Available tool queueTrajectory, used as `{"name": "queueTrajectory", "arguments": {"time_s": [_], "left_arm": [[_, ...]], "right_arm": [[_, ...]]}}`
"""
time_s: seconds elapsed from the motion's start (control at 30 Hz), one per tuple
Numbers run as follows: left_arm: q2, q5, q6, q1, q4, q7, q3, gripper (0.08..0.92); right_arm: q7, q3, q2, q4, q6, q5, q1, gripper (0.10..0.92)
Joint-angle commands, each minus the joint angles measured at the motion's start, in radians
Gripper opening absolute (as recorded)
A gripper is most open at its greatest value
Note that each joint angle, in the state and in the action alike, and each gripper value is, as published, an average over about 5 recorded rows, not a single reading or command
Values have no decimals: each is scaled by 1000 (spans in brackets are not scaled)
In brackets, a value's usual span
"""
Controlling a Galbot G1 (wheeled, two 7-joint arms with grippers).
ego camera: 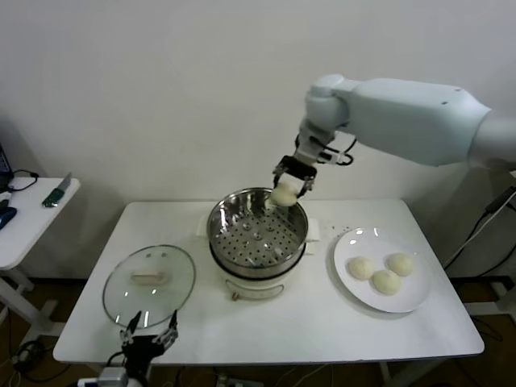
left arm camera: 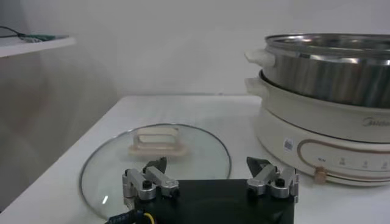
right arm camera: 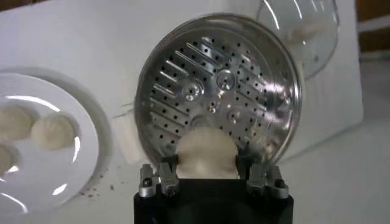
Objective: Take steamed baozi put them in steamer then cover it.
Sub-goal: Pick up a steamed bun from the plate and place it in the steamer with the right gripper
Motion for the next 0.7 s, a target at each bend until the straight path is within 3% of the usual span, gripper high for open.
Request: {"name": "queueTrajectory", "arguments": {"time_s": [0.03, 0.43, 0.7], "left_arm": [[4, -1, 0, 2, 2, -2, -1, 823], [10, -3, 1, -1, 10, -7, -3, 823], [12, -4, 0, -4, 18, -8, -2, 823]], "right_arm": [[64, 25, 148, -92, 80, -195, -142, 645], [89, 96, 256, -415, 146, -312, -303, 645], [88, 100, 295, -515, 170, -304, -331, 645]]}}
